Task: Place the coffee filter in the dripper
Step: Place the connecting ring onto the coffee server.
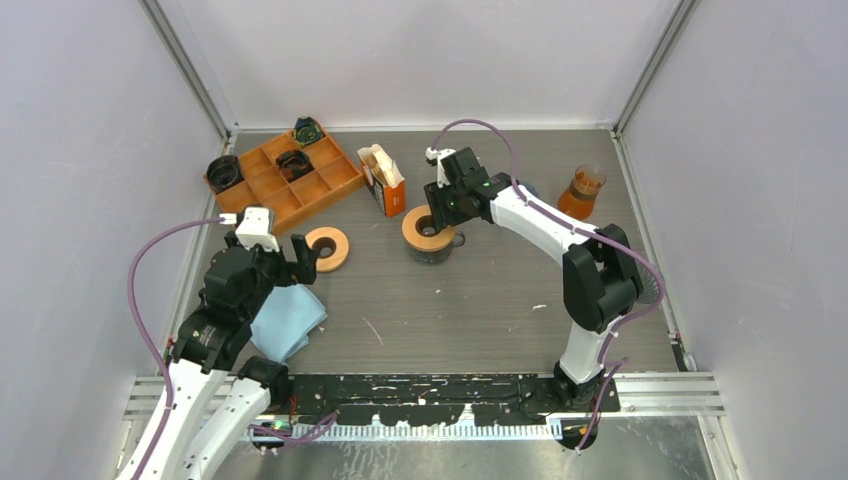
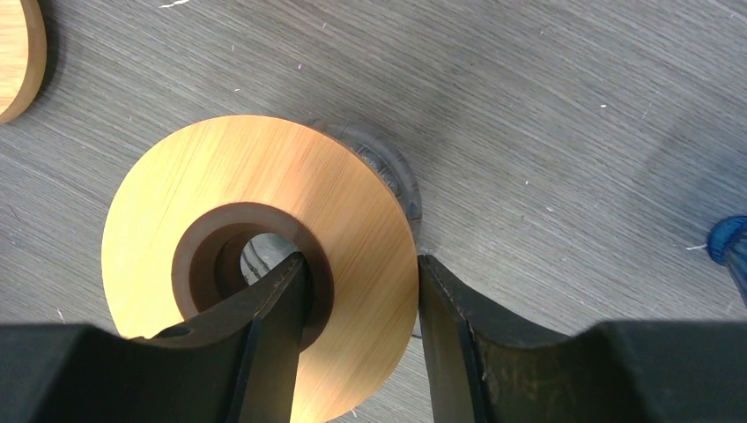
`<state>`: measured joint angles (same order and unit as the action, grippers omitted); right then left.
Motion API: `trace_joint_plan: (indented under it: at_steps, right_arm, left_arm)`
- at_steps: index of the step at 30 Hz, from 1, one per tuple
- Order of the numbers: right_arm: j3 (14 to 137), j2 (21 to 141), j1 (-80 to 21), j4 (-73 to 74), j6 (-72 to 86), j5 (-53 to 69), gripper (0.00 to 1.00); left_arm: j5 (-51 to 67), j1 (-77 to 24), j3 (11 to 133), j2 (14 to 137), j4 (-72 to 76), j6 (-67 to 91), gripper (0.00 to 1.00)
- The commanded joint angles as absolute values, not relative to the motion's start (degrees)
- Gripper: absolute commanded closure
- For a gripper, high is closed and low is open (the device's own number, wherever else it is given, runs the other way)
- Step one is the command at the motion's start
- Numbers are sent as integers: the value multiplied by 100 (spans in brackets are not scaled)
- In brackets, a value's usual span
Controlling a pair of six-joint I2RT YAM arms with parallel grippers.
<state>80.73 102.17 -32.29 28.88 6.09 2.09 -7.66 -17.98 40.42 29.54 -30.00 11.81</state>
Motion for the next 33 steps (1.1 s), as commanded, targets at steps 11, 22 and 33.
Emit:
trace_joint_plan:
  at_steps: [11, 22, 33]
  right_arm:
    - [8185, 10218, -3272, 2340, 648, -13, 64]
    - [8076, 10289, -3295, 2408, 635, 3, 59]
    - [8023, 10090, -3311, 2423, 617, -123, 48]
  left_arm:
    - [-704, -1768, 4201, 2931, -2872, 1188, 1]
    - [-699, -1771, 4200, 2917, -2882, 1188, 1]
    - [-701, -1768, 4191, 2883, -2876, 1188, 1]
